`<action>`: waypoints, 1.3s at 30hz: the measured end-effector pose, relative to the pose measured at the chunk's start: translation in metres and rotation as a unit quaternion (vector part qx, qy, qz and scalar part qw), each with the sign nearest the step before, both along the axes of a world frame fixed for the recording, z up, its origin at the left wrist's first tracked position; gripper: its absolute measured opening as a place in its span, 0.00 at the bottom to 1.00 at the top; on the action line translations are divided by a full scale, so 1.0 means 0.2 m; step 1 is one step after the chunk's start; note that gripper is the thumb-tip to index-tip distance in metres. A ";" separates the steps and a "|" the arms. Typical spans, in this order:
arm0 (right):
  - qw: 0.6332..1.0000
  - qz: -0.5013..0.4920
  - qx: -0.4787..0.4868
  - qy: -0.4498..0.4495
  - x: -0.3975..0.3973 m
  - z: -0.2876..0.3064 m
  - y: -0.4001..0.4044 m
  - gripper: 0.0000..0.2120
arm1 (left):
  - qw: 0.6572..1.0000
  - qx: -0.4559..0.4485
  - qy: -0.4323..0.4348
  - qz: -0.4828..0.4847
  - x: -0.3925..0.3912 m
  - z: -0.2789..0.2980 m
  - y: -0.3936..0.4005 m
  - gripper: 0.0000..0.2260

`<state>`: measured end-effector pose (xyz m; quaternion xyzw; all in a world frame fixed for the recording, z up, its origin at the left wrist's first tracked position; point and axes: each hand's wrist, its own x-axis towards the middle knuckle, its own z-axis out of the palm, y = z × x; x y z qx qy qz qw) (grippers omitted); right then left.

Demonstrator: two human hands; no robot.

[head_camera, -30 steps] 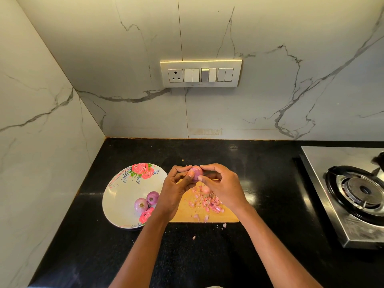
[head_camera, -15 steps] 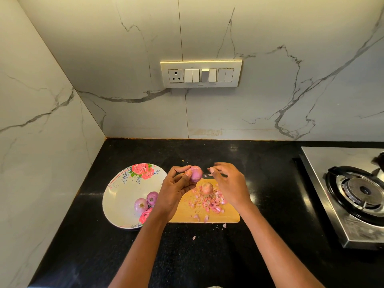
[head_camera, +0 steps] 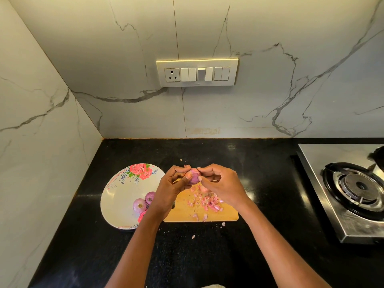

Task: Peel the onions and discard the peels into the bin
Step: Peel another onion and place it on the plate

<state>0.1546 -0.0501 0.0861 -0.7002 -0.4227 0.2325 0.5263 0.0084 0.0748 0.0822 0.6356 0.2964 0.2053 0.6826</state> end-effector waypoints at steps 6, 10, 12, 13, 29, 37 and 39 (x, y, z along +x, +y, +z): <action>1.000 -0.004 -0.003 0.010 0.01 -0.01 -0.01 0.09 | 1.000 -0.020 -0.014 -0.004 -0.02 0.00 0.00 0.18; 0.999 0.013 -0.008 0.034 -0.01 0.00 0.00 0.09 | 1.000 0.000 -0.003 0.011 0.00 0.00 0.00 0.17; 0.999 0.005 0.002 0.032 -0.02 0.00 0.00 0.11 | 1.000 0.005 -0.002 0.015 0.01 0.00 -0.02 0.17; 1.000 -0.004 0.009 0.024 -0.03 0.00 0.01 0.12 | 1.000 0.004 -0.001 0.018 0.02 0.00 -0.02 0.17; 0.999 -0.022 0.014 0.019 0.01 -0.04 -0.01 0.07 | 1.000 0.020 0.005 -0.005 -0.01 0.00 0.01 0.16; 0.998 -0.032 0.040 0.030 -0.04 0.00 -0.01 0.15 | 1.000 0.006 0.003 0.021 0.01 0.00 0.00 0.16; 0.998 -0.053 0.042 0.003 -0.04 -0.01 -0.01 0.15 | 1.000 0.012 0.005 0.021 0.02 0.00 0.00 0.17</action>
